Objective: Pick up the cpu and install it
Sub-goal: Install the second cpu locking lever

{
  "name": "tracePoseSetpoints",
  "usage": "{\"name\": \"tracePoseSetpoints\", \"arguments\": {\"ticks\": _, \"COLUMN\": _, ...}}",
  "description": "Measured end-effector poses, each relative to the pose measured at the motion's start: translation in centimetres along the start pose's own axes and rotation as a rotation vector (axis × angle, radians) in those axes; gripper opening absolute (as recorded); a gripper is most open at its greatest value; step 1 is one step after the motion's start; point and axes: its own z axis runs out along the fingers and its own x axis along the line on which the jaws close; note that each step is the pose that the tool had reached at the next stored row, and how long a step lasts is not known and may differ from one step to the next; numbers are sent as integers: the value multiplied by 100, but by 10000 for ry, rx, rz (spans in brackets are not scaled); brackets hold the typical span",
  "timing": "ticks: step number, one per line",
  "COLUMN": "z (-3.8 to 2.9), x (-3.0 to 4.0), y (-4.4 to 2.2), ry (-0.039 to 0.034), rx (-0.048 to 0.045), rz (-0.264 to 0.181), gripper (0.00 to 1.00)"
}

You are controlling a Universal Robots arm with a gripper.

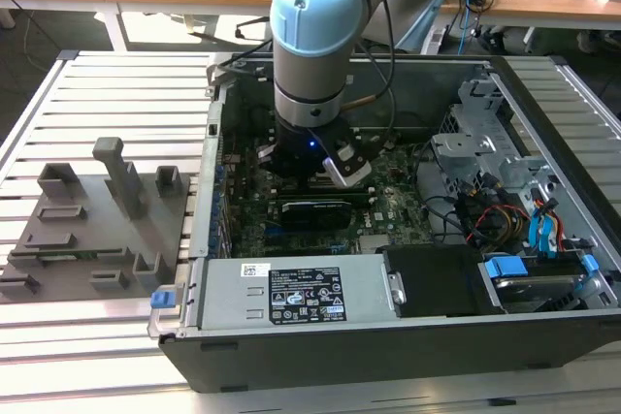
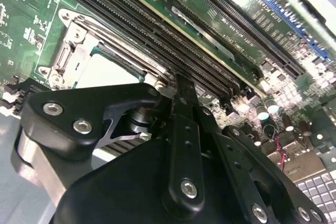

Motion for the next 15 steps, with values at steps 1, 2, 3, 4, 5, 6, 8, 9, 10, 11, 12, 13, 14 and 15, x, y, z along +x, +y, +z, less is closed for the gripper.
{"name": "tracePoseSetpoints", "arguments": {"ticks": 1, "z": 3, "x": 0, "y": 2, "ry": 1, "rx": -21, "rz": -4, "gripper": 11}}
{"name": "tracePoseSetpoints", "arguments": {"ticks": 2, "z": 7, "x": 1, "y": 5, "ry": 1, "rx": -44, "rz": -15, "gripper": 11}}
{"name": "tracePoseSetpoints", "arguments": {"ticks": 3, "z": 8, "x": 2, "y": 5, "ry": 2, "rx": -50, "rz": -29, "gripper": 11}}
{"name": "tracePoseSetpoints", "arguments": {"ticks": 4, "z": 8, "x": 4, "y": 5, "ry": 6, "rx": -48, "rz": -46, "gripper": 11}}
{"name": "tracePoseSetpoints", "arguments": {"ticks": 5, "z": 9, "x": 10, "y": 7, "ry": 4, "rx": -51, "rz": -55, "gripper": 11}}
{"name": "tracePoseSetpoints", "arguments": {"ticks": 6, "z": 6, "x": 20, "y": 8, "ry": -9, "rx": -49, "rz": -67, "gripper": 11}}
{"name": "tracePoseSetpoints", "arguments": {"ticks": 8, "z": -42, "x": 32, "y": 18, "ry": -76, "rx": -41, "rz": -87, "gripper": 11}}
{"name": "tracePoseSetpoints", "arguments": {"ticks": 9, "z": -57, "x": 31, "y": 21, "ry": -76, "rx": -39, "rz": -88, "gripper": 11}}
{"name": "tracePoseSetpoints", "arguments": {"ticks": 10, "z": -64, "x": 14, "y": 29, "ry": -78, "rx": -41, "rz": -89, "gripper": 11}}
{"name": "tracePoseSetpoints", "arguments": {"ticks": 11, "z": -63, "x": -4, "y": 36, "ry": -76, "rx": -37, "rz": -89, "gripper": 11}}
{"name": "tracePoseSetpoints", "arguments": {"ticks": 12, "z": -61, "x": -27, "y": 46, "ry": -75, "rx": -32, "rz": -87, "gripper": 11}}
{"name": "tracePoseSetpoints", "arguments": {"ticks": 13, "z": -58, "x": -52, "y": 57, "ry": -72, "rx": -19, "rz": -88, "gripper": 11}}
{"name": "tracePoseSetpoints", "arguments": {"ticks": 14, "z": -54, "x": -87, "y": 68, "ry": -61, "rx": 5, "rz": -86, "gripper": 11}}
{"name": "tracePoseSetpoints", "arguments": {"ticks": 15, "z": -49, "x": -136, "y": 90, "ry": -42, "rx": 81, "rz": -86, "gripper": 11}}
